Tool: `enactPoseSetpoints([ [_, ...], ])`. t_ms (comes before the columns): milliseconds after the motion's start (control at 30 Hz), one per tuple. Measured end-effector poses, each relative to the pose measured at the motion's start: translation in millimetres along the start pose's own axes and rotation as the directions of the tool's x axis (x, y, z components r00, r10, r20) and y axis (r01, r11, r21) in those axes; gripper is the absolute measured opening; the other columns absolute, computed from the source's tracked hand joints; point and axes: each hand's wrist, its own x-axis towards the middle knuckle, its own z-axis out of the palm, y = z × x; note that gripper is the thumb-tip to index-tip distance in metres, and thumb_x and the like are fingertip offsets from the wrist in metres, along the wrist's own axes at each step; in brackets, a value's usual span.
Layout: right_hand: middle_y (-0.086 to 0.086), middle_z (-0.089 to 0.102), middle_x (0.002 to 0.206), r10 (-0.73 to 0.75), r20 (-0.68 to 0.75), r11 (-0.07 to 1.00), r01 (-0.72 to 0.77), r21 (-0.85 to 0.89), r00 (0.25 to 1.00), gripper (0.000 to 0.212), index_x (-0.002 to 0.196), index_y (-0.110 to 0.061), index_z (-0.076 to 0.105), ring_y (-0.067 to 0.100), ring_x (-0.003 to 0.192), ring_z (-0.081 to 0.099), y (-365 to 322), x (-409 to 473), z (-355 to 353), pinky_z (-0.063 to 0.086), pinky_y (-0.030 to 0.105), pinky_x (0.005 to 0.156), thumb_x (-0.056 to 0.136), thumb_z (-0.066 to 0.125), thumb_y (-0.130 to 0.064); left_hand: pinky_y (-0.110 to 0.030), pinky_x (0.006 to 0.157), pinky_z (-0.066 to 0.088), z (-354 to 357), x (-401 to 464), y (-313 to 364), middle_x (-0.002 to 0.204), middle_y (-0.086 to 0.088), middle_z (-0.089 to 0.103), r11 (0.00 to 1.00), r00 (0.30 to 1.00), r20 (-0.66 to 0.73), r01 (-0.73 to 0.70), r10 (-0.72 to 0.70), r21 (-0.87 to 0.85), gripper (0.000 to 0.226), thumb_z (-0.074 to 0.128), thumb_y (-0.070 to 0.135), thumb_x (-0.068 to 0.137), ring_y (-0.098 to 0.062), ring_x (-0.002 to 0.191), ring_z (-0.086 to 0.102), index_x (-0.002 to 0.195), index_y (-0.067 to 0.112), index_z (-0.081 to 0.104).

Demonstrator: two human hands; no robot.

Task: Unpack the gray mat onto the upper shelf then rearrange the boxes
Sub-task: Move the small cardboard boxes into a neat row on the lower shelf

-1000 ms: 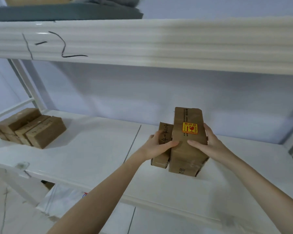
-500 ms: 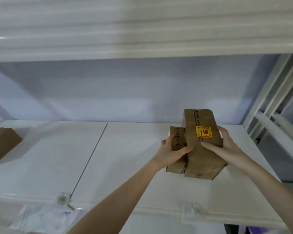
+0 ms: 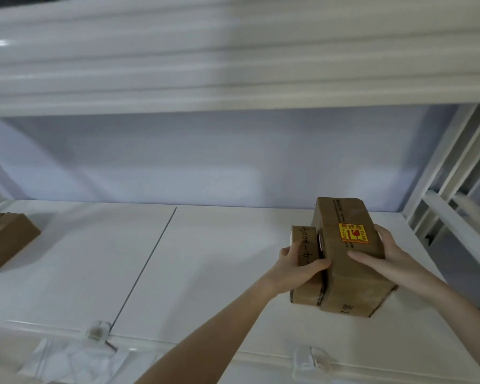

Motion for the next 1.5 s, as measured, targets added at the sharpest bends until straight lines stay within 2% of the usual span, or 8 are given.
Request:
enactPoseSetpoints([
  [133,-0.001,0.04,0.139,-0.042,-0.015,0.992,0.039,-0.122,0.999,0.104,0.145,-0.037,0.019,0.02,0.126,0.043,-7.1,-6.1,0.4,0.043,0.045,0.101,0.059,0.069,-0.069,-0.04,0.112,0.026,-1.5,-3.2,-1.0,0.158,0.001,0.01,0.999,1.0,0.002,-0.025,0.025,0.038,0.086,0.056,0.062,0.081,-0.023,0.143,0.021,0.149,0.038,0.008],
  [233,0.003,0.021,0.153,-0.067,-0.092,0.98,0.048,-0.195,0.993,0.092,0.148,-0.029,0.018,0.024,0.14,0.026,-19.3,-12.5,3.5,0.03,0.046,0.112,0.074,0.068,-0.053,-0.043,0.116,0.023,-10.2,-7.6,-3.7,0.16,0.004,0.006,0.997,0.998,-0.032,-0.055,0.057,0.057,0.085,0.054,0.064,0.08,-0.022,0.146,0.016,0.149,0.039,0.01],
  [367,-0.001,0.018,0.155,-0.207,-0.11,0.951,0.174,-0.254,0.972,0.08,0.146,-0.03,0.024,0.02,0.143,0.019,-41.5,-18.0,14.3,0.024,0.043,0.114,0.079,0.065,-0.048,-0.053,0.115,0.021,-36.6,-20.1,-6.8,0.16,0.008,0.006,0.989,0.985,-0.135,-0.092,0.107,0.113,0.092,0.052,0.073,0.075,-0.025,0.147,0.012,0.149,0.038,0.011],
  [633,-0.003,0.014,0.158,-0.374,-0.02,0.898,0.357,-0.255,0.927,0.076,0.147,-0.031,0.024,0.018,0.144,0.018,-107.9,-20.3,69.5,0.023,0.04,0.113,0.083,0.063,-0.043,-0.021,0.108,0.017,-122.0,-76.9,-22.8,0.158,0.009,0.016,0.964,0.868,-0.424,-0.261,0.26,0.055,0.075,0.055,0.045,0.09,-0.008,0.144,0.017,0.151,0.027,0.015],
  [733,-0.005,0.017,0.156,-0.448,0.025,0.868,0.441,-0.23,0.894,0.076,0.147,-0.028,0.023,0.015,0.142,0.021,-134.5,-20.5,101.6,0.022,0.029,0.11,0.085,0.063,-0.038,-0.017,0.106,0.016,-162.1,-101.2,-37.9,0.157,0.011,0.021,0.959,0.813,-0.515,-0.271,0.274,0.082,0.074,0.056,0.041,0.091,-0.006,0.144,0.018,0.151,0.024,0.017],
  [1100,0.004,0.021,0.154,-0.562,0.213,0.79,0.595,-0.149,0.799,0.09,0.149,-0.02,0.015,0.016,0.142,0.025,-259.6,-20.7,295.1,0.022,0.029,0.115,0.079,0.071,-0.031,-0.019,0.106,0.017,-335.5,-205.9,-146.8,0.157,0.008,0.022,0.979,0.67,-0.715,-0.17,0.2,0.114,0.074,0.058,0.042,0.09,-0.009,0.144,0.02,0.15,0.025,0.019],
  [1333,-0.002,0.015,0.156,-0.585,0.366,0.735,0.664,-0.139,0.724,0.091,0.149,-0.023,0.011,0.012,0.143,0.02,-327.1,-27.5,433.9,0.018,0.018,0.107,0.08,0.069,-0.035,-0.041,0.116,0.028,-442.9,-264.8,-226.1,0.155,0.004,0.028,0.993,0.619,-0.782,-0.119,0.07,-0.005,0.084,0.062,0.055,0.08,-0.014,0.142,0.028,0.148,0.026,0.022],
  [1500,-0.005,0.013,0.156,-0.565,0.454,0.74,0.667,-0.091,0.689,0.091,0.149,-0.026,0.009,0.009,0.143,0.017,-361.3,-33.2,526.0,0.016,0.016,0.104,0.081,0.069,-0.036,-0.028,0.108,0.028,-504.1,-291.3,-285.7,0.153,0.001,0.024,1.0,0.597,-0.802,-0.025,0.017,0.003,0.071,0.06,0.044,0.088,-0.017,0.139,0.03,0.147,0.026,0.026],
])
